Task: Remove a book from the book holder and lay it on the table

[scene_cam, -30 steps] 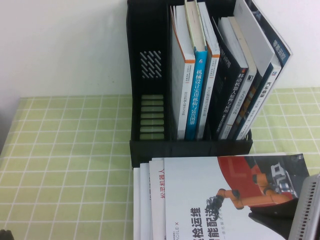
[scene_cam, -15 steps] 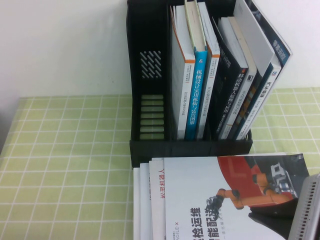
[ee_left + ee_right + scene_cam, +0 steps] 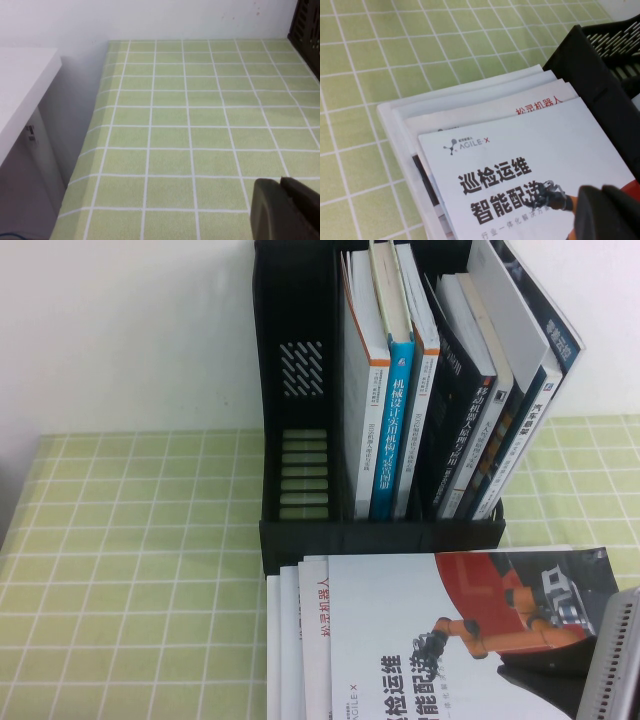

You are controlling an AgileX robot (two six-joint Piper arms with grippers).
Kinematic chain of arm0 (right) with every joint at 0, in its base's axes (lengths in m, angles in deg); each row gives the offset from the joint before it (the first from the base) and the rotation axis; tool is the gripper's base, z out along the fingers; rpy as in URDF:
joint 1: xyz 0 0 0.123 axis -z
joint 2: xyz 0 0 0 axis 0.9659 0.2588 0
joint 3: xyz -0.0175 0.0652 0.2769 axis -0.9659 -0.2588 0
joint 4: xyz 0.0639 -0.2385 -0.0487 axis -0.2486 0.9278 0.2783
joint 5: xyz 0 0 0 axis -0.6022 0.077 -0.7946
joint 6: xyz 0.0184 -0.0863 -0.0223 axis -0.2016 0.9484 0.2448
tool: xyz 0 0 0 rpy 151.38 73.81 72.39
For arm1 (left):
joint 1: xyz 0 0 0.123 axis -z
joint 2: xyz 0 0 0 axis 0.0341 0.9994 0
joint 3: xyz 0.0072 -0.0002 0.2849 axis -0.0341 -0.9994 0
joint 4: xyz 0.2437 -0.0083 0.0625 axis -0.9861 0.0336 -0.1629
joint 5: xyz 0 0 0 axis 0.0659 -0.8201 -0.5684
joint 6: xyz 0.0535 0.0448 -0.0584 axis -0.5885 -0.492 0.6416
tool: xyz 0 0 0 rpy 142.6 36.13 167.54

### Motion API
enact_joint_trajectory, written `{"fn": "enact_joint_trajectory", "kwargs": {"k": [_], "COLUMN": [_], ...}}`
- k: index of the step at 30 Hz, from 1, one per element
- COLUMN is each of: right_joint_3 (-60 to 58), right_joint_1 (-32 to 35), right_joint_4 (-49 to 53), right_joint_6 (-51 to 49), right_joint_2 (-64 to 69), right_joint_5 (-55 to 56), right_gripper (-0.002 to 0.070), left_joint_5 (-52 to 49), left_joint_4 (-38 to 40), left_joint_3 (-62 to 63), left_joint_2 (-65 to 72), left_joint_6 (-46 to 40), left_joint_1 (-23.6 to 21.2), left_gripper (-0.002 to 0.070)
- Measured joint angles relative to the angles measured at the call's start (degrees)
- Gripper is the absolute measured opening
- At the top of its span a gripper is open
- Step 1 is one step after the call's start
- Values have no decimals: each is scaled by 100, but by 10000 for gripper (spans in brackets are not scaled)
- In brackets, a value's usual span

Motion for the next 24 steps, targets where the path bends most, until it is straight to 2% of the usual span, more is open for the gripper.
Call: {"fn": "enact_joint_trajectory", "kwargs": {"k": [7, 10, 17, 24], "right_joint_3": [0, 0, -2, -591], "right_joint_1": [11, 238, 1880, 3399], "right_joint_4": [0, -55, -233, -246], "right_joint_6": [0, 0, -192, -525], "right_joint_2": [-72, -408, -1857, -3367], "right_joint_5": [-42, -194, -743, -561], "right_gripper": [-2, -2, -2, -2], "left_joint_5": [0, 0, -9, -9], "left_joint_4": [0, 0, 0, 0], "left_joint_3": [0, 0, 0, 0], "left_joint_2": [0, 0, 0, 0], "left_joint_6": [8, 8, 21, 36], "left_joint_1": [0, 0, 0, 0], "left_gripper": [-3, -2, -3, -3]}}
